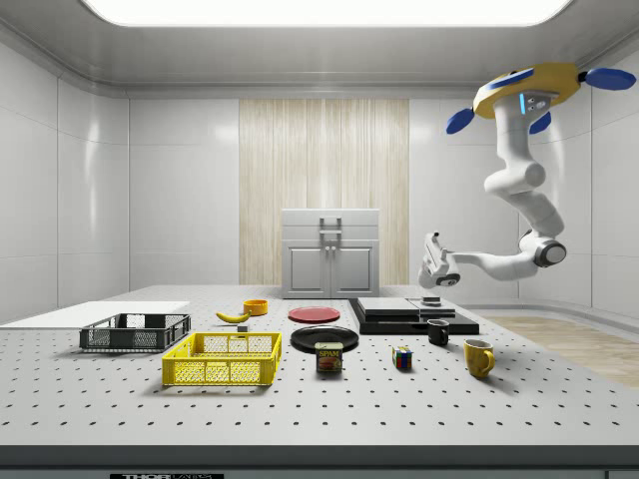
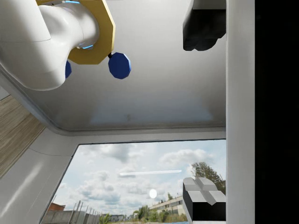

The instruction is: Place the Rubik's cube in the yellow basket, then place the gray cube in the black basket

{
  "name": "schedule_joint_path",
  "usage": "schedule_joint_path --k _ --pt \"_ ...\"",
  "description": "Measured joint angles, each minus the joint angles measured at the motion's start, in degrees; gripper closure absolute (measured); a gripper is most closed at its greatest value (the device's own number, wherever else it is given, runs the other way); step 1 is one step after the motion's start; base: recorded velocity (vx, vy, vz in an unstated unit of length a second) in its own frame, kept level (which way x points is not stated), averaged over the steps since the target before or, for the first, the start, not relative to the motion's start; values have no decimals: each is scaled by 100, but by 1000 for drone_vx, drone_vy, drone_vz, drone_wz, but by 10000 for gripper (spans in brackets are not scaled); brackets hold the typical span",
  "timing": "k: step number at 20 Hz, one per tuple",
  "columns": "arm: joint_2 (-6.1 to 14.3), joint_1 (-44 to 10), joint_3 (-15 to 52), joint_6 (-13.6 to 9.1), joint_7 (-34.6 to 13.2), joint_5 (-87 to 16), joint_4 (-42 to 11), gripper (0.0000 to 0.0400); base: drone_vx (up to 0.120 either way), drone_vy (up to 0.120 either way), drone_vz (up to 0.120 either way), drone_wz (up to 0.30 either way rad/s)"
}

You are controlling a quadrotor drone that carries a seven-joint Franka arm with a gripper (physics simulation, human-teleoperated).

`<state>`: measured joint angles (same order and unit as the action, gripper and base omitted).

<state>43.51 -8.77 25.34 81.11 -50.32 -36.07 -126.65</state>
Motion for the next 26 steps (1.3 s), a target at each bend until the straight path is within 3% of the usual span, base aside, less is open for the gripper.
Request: schedule_joint_path --k 6,11,15,18,26 --pt "450 -1136 2142 6 -1073 -3733 -2029 0 120 120 0 0" --pt "841 -2643 3417 -557 -2321 -6250 -3353 0 120 96 0 0" --pt "1118 -3688 3996 -1045 -3040 -7212 -3747 0 120 120 0 0" --pt "1295 -4212 4254 -1273 -3383 -7539 -3857 0 120 13 -67 0" --pt "1651 -4880 4585 -1431 -3833 -7756 -3927 0 120 0 -120 0"
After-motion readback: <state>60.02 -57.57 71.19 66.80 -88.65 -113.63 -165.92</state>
